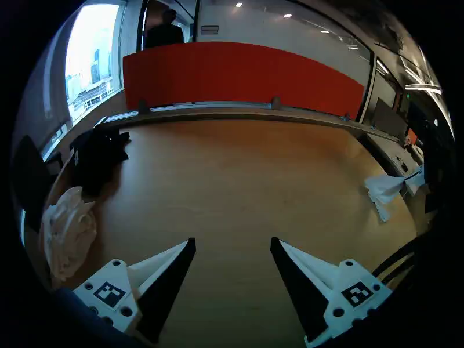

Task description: Fold towel

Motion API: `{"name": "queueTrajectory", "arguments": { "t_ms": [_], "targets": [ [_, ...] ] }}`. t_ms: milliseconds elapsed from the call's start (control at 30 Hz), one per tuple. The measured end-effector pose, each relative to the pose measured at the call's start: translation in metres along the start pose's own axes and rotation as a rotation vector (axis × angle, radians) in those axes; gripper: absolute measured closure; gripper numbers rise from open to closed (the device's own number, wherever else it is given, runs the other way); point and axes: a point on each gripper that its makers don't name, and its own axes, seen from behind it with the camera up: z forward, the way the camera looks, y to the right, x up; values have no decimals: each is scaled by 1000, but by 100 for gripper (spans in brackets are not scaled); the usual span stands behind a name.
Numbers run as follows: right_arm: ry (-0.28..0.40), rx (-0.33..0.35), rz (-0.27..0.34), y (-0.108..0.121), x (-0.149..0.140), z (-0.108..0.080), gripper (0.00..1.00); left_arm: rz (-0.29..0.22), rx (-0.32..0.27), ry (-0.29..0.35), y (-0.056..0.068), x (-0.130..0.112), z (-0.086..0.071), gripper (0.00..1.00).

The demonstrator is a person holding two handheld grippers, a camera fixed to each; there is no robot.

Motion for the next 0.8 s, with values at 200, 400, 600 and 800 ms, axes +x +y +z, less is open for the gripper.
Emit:
{"name": "queueTrajectory", "arguments": {
  "t_ms": [200, 400, 600, 800],
  "targets": [
    [-15, 0, 15, -1, -8, 2, 97, 6, 4, 1, 0, 0, -1, 4],
    [-44, 2, 43, 1, -23, 10, 97, 13, 10, -1, -2, -1, -2, 4],
    [-81, 3, 82, 6, -42, 19, 97, 19, 16, -5, -3, -3, -3, 4],
    [-109, 4, 116, 10, -55, 27, 97, 23, 22, -9, -4, -4, -2, 4]
  ]
}}
